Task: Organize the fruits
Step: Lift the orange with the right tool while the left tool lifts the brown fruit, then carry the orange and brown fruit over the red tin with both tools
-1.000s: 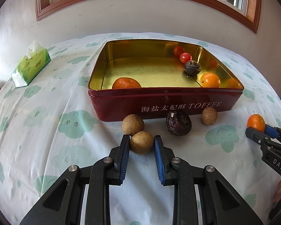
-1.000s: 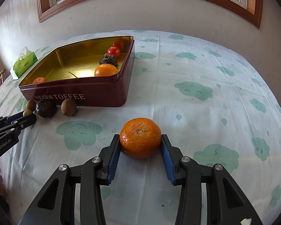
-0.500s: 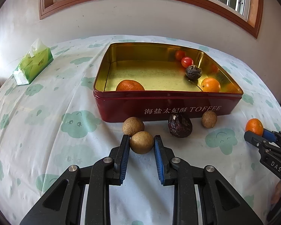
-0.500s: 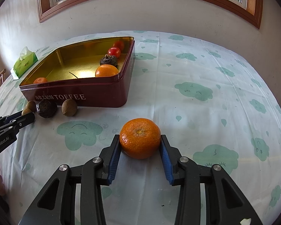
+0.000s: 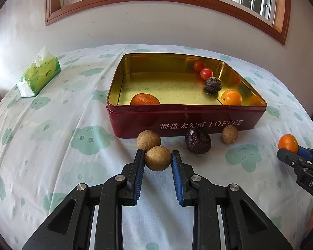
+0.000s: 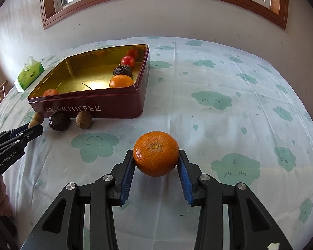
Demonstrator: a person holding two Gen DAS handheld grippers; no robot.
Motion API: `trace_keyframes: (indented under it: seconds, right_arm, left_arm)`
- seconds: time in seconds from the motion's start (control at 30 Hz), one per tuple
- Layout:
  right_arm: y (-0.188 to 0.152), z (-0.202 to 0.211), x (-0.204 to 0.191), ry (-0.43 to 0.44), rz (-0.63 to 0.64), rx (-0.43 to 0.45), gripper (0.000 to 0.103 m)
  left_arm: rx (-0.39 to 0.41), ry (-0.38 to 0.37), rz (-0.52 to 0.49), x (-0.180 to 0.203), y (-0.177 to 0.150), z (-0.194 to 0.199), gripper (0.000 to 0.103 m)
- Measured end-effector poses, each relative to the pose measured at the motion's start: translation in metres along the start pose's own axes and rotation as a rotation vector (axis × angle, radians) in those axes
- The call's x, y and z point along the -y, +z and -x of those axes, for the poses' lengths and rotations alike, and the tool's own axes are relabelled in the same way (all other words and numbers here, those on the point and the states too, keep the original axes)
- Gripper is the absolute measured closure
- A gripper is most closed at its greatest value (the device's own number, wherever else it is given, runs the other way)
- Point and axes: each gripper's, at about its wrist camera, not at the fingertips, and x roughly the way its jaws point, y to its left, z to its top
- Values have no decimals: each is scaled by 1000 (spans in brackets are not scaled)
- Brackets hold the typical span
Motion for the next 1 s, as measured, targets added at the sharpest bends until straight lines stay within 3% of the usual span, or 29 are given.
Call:
trace_keyframes:
  seconds: [0.5,1.0]
  right_arm:
    - [22,22,-10,30,3,53,66]
    - [65,18,-44,82,88,82,65]
  left_arm:
    - [12,-47,-20,1,0,13,76]
    - [84,-98,-43,-7,56,32,76]
